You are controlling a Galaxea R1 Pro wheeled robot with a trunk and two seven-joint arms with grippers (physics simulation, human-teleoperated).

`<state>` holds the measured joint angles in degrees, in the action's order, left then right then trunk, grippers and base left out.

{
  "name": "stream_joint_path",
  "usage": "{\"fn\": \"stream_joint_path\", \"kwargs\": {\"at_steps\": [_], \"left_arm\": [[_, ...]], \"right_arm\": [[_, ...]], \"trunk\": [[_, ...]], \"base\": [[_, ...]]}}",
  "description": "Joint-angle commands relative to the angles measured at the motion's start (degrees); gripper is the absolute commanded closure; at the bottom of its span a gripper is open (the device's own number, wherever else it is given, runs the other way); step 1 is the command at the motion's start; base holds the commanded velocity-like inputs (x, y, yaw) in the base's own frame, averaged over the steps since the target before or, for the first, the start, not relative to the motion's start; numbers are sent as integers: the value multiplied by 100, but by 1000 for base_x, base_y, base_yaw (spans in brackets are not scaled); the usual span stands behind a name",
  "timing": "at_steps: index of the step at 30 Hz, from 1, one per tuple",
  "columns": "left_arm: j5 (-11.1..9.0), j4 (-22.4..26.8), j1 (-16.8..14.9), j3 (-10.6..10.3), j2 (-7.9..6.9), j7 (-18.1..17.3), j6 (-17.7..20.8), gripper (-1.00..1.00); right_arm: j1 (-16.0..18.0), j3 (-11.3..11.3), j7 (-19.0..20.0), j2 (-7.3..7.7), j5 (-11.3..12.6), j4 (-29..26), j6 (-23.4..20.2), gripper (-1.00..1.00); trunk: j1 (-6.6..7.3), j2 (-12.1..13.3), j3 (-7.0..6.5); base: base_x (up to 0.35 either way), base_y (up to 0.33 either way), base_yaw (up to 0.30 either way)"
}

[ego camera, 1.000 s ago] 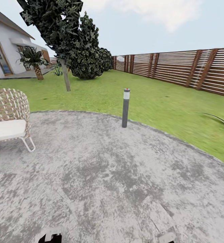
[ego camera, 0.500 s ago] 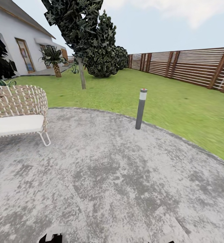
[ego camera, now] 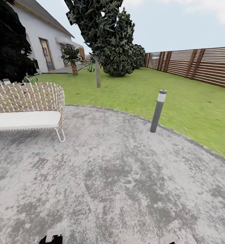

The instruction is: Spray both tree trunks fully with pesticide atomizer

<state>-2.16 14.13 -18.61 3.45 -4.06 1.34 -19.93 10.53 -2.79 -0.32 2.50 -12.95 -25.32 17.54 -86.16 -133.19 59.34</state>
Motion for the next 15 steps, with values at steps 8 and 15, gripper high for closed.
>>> {"fn": "stream_joint_path", "kwargs": {"at_steps": [8, 15], "left_arm": [[-22, -6, -6, 14, 1, -2, -11, 100], [-22, -6, -3, 16, 1, -2, -11, 100]], "right_arm": [[1, -19, -3, 5, -6, 1, 12, -100], [1, -20, -3, 5, -6, 1, 12, -100]], "trunk": [[-2, -2, 38], [-2, -2, 64]], "base": [[331, 0, 274], [339, 0, 274]]}}
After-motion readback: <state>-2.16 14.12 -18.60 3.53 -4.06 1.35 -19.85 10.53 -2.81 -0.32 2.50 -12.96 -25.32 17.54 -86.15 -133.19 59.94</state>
